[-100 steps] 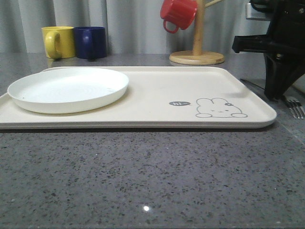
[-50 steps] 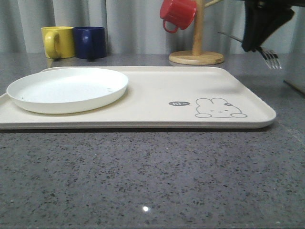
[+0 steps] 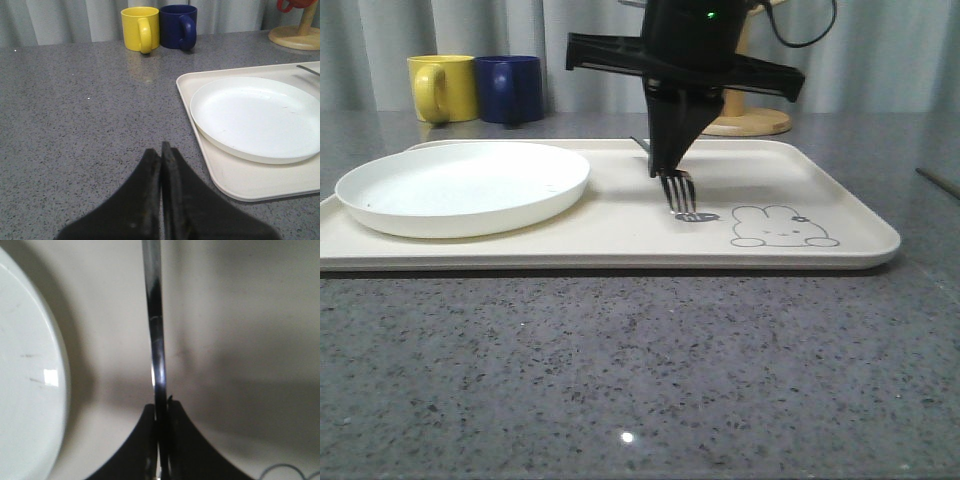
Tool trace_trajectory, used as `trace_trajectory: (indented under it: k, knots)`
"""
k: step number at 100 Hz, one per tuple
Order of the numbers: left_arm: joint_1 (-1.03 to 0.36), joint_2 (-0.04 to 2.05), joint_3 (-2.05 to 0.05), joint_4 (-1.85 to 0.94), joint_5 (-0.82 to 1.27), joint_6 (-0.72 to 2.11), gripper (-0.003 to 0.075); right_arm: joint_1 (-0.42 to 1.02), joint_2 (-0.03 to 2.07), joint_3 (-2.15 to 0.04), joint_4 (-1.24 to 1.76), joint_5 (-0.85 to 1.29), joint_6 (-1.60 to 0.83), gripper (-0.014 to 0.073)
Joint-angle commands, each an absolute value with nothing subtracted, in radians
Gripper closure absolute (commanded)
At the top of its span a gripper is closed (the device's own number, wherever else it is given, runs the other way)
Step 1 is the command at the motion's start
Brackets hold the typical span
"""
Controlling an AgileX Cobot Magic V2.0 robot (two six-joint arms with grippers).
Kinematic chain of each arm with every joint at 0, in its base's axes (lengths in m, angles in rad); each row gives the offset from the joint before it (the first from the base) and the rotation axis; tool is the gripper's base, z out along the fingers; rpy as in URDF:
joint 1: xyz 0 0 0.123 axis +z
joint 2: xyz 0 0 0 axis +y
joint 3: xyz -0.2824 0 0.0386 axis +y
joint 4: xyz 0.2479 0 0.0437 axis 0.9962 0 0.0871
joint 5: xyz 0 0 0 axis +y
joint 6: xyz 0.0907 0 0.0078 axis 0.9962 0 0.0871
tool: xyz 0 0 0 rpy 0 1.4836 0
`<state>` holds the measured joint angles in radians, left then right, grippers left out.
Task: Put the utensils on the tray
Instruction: 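Lower the fork onto the tray beside the plate and release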
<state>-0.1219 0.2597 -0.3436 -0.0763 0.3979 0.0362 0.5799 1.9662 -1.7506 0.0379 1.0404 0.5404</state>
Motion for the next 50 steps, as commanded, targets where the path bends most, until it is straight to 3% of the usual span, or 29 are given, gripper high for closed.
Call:
trace_trajectory:
  k: [1,36,43,50]
  knots:
    - [-0.127,0.268,-0.369,-0.078,0.327,0.038,0.0739,0.584,1.937,-1.812,0.03,1.008,0.591,0.0652]
    - [-0.127,0.268,-0.369,-0.078,0.327,0.038,0.0739,0.584,1.991,-1.829,0.006,1.018,0.639,0.0636]
    - [-0.127,0.268,-0.369,-0.078,0.327,0.038,0.0739,0.584,1.991,-1.829,0.0,1.013,0.639,0.0571]
    - [-0.127,0.268,-0.369,-0.078,0.327,0.038,0.0739,0.584,1.991,-1.829,-0.005,1.012,0.639,0.0441]
